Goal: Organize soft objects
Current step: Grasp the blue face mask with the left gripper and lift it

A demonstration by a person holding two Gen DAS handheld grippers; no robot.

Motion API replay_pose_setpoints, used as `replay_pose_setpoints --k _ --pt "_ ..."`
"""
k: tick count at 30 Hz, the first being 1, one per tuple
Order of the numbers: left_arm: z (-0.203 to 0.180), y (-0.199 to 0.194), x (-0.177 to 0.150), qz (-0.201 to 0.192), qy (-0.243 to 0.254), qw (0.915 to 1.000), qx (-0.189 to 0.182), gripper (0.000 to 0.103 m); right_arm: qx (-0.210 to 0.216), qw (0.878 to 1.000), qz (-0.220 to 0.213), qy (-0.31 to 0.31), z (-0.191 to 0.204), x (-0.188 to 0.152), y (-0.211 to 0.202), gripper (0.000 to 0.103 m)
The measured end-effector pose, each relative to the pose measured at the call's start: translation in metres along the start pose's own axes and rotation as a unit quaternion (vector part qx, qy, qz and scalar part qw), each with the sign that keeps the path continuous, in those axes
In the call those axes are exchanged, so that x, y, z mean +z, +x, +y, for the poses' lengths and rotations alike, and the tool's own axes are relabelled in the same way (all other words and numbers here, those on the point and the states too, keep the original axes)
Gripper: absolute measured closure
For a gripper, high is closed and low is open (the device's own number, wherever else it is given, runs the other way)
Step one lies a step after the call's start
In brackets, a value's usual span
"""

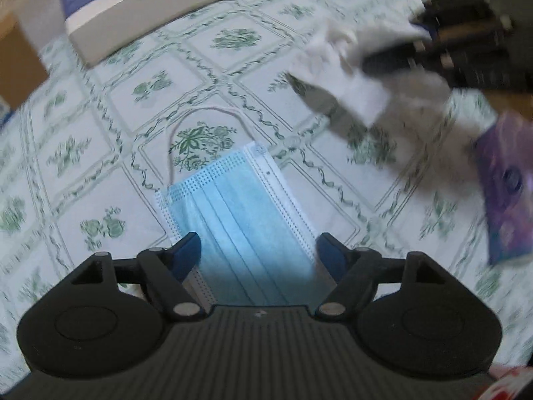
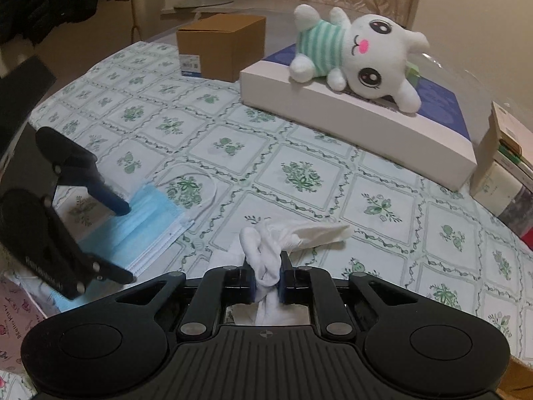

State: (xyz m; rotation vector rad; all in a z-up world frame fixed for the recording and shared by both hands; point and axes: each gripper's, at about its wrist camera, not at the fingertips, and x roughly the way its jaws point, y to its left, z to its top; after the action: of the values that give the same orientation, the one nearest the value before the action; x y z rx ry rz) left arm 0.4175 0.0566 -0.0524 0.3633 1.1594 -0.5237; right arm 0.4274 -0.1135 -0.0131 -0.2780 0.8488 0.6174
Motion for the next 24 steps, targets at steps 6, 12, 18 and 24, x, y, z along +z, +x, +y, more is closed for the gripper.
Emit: replay_pose_setpoints --k 6,12,18,24 --pt "0.014 -0.008 -0.003 -0.002 -0.018 0.9998 0.009 0.077 -0.002 1.0 -0.002 0.007 -0.002 -0.002 -0.006 0.091" --pt "0.045 -0.022 -0.018 -0.017 -0.088 0.9955 0.029 0.1 0.002 1.0 -0.011 0.024 -0.003 0.0 -0.017 0.091" --pt "0.067 -0.065 -0.034 -0.052 -0.144 0.9864 0.06 0.101 0.003 0.999 -0.03 0.039 0.003 0.005 -0.041 0.091" --pt "0.056 -0.13 -0.041 -0.095 -0.156 0.9797 0.083 0.101 -0.001 0.997 -0.061 0.057 0.015 0.004 -0.087 0.091"
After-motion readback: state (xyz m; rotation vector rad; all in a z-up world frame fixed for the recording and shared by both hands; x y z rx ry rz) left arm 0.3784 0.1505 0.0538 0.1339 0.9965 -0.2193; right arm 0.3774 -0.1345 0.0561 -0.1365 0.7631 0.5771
